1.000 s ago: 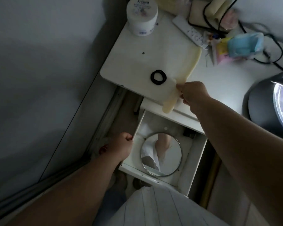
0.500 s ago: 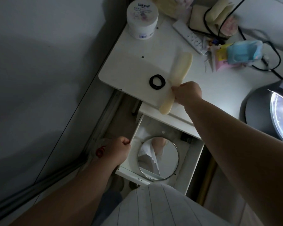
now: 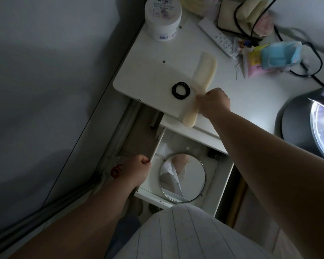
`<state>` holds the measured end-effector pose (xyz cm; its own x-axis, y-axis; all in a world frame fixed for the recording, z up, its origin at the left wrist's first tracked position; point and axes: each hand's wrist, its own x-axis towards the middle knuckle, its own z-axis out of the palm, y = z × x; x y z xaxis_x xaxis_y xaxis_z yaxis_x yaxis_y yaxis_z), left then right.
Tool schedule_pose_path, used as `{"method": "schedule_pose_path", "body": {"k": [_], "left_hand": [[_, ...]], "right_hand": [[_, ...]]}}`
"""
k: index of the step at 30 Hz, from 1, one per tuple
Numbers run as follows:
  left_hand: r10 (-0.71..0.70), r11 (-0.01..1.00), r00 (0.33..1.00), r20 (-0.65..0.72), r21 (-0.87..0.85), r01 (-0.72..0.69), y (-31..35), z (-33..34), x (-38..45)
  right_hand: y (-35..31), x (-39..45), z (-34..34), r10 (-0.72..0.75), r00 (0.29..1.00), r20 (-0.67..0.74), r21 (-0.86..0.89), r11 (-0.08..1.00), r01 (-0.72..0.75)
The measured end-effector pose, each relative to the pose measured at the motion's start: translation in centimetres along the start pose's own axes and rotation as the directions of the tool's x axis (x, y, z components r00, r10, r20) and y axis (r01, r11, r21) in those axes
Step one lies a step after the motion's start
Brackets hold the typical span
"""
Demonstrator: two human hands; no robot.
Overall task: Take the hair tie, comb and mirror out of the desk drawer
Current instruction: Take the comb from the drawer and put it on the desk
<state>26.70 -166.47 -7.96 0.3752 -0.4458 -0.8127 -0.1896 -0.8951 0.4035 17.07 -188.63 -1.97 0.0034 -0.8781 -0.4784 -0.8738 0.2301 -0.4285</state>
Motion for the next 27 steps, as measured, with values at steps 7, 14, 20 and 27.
{"method": "schedule_pose_path", "body": {"k": [7,14,20,27], "left_hand": [[0.027,0.999,1.0,0.006,0.028,-0.028,0.2,-0.2,-0.2],[0.029,0.998,0.999,0.016,0.052,-0.03,0.1,-0.2,0.2],[0.01,1.0,1.0,0.015,0.027,-0.01,0.1,-0.1,0.1],[0.001,1.0,1.0,0.016,0.022,-0.001,0.2,0.0,0.1]], "right_hand": [[2.4,-2.6,-0.2,-0.433,0.888,0.154,-0.406,0.792,0.456],[3.1,-1.6,0.2,-0.377,0.913,0.157,-0.458,0.791,0.406],[3.2,-1.4,0.1,-0.374,0.914,0.158,-0.446,0.799,0.404],[4.1,-2.5,-0.1,-0.382,0.917,0.117,-0.338,0.853,0.398]]}}
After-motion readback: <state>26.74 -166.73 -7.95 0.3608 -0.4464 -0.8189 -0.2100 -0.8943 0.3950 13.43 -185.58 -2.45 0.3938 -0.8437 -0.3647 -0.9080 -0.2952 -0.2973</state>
